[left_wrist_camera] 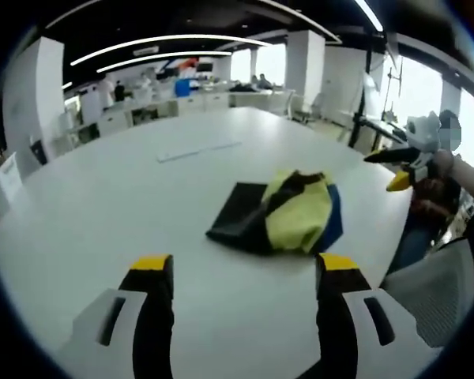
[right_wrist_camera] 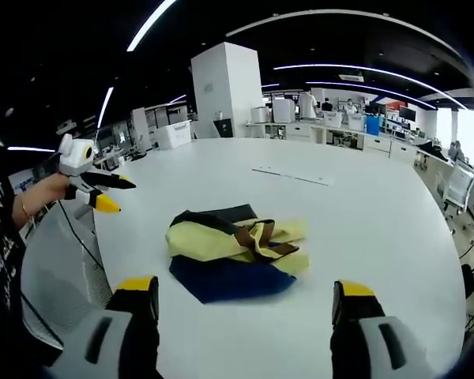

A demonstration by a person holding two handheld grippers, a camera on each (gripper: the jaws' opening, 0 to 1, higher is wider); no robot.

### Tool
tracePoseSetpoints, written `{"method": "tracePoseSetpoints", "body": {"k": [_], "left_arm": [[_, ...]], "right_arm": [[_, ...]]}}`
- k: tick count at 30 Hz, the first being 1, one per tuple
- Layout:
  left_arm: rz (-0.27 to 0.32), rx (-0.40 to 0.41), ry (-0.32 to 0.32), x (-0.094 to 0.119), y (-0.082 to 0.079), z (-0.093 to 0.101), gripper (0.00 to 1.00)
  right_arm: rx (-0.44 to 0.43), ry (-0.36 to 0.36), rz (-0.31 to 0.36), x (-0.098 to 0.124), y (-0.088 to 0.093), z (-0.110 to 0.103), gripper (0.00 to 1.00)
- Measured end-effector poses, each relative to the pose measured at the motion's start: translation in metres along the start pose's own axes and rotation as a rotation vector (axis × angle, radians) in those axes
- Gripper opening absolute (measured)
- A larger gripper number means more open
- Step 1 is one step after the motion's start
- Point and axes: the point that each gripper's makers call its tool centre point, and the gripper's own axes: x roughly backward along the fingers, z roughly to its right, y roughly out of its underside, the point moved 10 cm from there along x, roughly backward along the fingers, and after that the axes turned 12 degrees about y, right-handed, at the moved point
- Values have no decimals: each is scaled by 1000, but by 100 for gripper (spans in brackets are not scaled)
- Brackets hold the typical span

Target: Fold the garment on the visible template until the final outline fits inside the template.

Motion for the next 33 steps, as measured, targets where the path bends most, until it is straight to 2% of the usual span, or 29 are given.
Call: {"method": "tracePoseSetpoints", "body": {"k": [19,21,24,33], "left_arm": [[37,-10,53,-32,-27,-15,48],[48,0,61,-37,-29,-17,47],[29,25,109,-46,-31,-17,45],[21,17,142,-69,-39,-24,43]], "right_arm": [[44,-37,-4,-27,-9,8,77],[46,-40,-3,-30,-10,9,76],[52,-49,-6,-35,-11,10,74],[74,-80,-30,-53,-12,13,74]]}}
